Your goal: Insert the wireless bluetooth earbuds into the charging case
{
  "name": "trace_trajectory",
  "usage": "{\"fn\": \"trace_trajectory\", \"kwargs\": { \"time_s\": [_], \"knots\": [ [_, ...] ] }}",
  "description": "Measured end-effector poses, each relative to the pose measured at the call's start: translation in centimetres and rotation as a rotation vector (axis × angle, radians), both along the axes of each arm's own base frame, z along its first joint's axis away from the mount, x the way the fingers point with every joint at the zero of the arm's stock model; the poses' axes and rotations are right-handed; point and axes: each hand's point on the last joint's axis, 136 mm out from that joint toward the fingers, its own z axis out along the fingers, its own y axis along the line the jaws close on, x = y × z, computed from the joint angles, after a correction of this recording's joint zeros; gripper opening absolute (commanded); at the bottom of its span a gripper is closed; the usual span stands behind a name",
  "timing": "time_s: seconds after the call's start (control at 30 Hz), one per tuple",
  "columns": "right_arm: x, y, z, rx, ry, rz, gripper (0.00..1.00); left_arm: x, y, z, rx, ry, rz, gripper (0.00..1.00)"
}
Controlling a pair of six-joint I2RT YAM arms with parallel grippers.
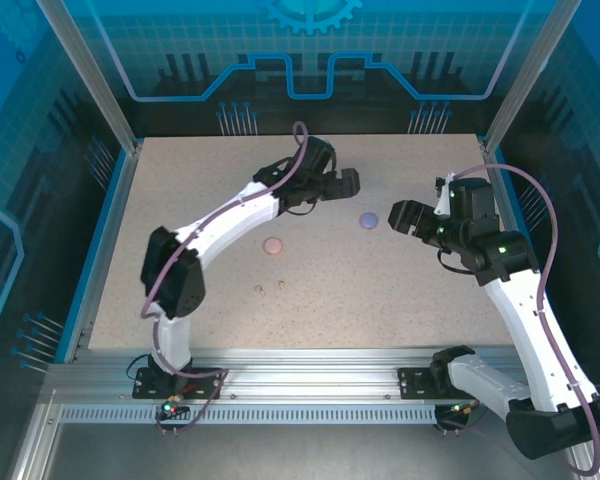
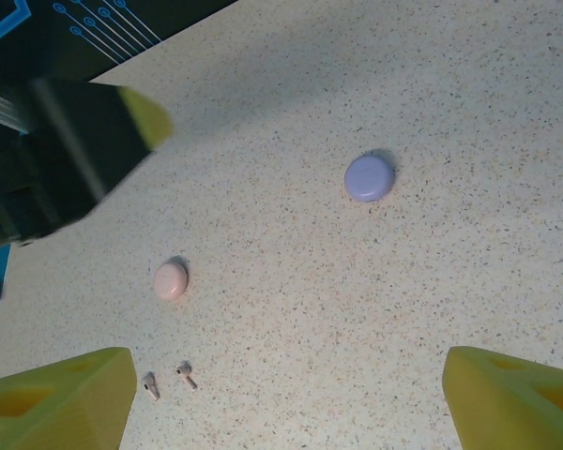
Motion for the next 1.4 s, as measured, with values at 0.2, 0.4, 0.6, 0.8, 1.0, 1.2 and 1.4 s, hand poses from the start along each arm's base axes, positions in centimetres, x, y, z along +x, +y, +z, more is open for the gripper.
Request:
{"fn": "trace_trajectory", "kwargs": {
  "time_s": [0.2,0.4,0.6,0.8,1.0,1.2,1.4],
  "knots": [
    [0.0,0.1,0.0,0.007,0.002,0.006,0.87,-0.6,6.1,2.3,0.045,-0.12,0.152,0.99],
    [0.5,0.6,-0.7,0.022,0.03,0.008,0.87,-2.5,12.2,3.2,0.041,-0.232,0.318,0.99],
    [1.4,3.4,-2.6,0.021,0.089,0.061,0.87,-4.1,18.9,2.5,-0.068,-0.291,0.468,0.99],
    [2.3,8.8,-6.1,-0.036,0.192,0.144,0.86,-3.7,21.9,2.5,-0.075,-0.288,0.548,0.99],
    [4.5,14.1,-7.9,-0.07,0.241,0.176,0.86,-3.3,23.7,1.0,-0.052,-0.234,0.574,0.99],
    [6.8,16.8,-9.4,-0.086,0.27,0.157,0.86,-1.6,22.3,-3.7,-0.016,-0.068,0.501,0.99],
    [7.3,16.4,-11.2,-0.113,0.312,0.115,0.86,-1.0,19.6,-9.9,-0.016,0.12,0.395,0.99]
  ]
}}
